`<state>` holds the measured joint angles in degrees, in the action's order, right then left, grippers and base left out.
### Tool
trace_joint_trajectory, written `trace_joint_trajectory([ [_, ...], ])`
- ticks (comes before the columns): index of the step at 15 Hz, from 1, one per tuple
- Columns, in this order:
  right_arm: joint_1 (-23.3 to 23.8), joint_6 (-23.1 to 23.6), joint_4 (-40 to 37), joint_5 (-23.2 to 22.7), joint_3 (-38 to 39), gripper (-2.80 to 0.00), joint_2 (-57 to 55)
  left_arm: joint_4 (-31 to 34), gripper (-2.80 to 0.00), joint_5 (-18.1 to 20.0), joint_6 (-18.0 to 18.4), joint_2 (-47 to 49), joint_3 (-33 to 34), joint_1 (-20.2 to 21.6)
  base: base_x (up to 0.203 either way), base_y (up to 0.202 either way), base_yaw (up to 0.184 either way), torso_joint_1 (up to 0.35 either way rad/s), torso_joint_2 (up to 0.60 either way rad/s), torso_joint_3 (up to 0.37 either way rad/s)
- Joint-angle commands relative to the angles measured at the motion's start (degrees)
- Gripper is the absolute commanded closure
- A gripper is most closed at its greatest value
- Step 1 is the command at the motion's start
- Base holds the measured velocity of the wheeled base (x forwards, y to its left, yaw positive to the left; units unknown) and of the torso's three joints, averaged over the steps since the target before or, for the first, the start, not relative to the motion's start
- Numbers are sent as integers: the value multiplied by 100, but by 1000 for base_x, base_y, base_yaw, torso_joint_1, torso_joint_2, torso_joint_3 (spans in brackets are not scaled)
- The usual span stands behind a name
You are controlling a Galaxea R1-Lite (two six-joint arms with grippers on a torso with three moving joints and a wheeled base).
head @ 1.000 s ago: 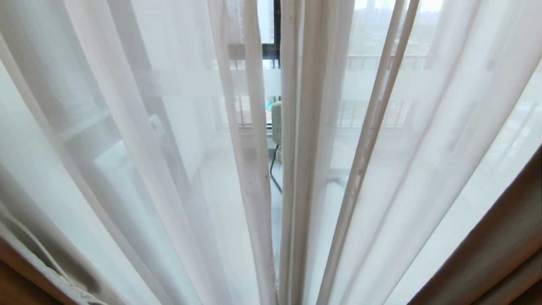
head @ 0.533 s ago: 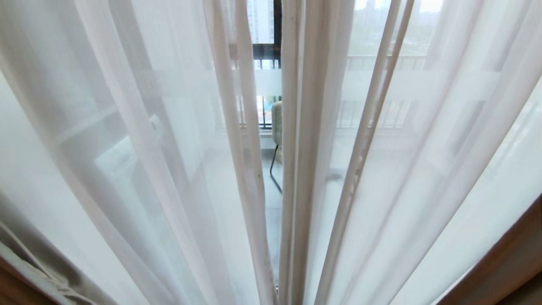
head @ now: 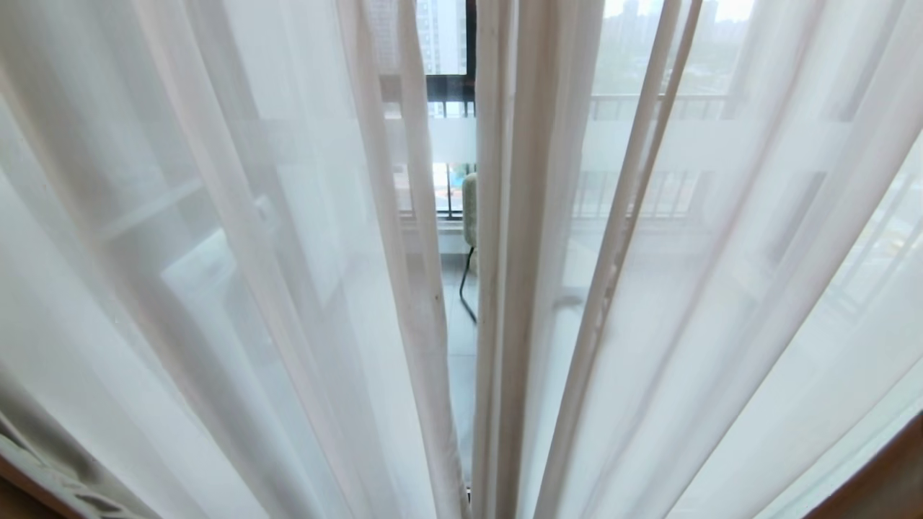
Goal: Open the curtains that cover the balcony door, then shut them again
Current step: Pull the outer curtains open on both sides
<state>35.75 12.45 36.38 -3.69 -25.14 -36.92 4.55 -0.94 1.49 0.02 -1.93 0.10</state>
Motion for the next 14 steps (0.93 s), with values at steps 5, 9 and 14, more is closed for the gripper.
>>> trace_joint_trajectory([
  [5, -2202, 770, 26, 20, 181, 0, 475, 2, 0, -3, 1, -2, -1, 7, 0, 0, 0, 0, 0, 0],
  [9, -3714, 963, -302, 791, 439, 0, 755, 2, 0, -3, 1, -2, -1, 2, 0, 0, 0, 0, 0, 0],
  [14, -3874, 967, -1793, 894, 1072, 0, 2075, -2, 0, -3, 1, -2, -1, 6, 0, 0, 0, 0, 0, 0],
])
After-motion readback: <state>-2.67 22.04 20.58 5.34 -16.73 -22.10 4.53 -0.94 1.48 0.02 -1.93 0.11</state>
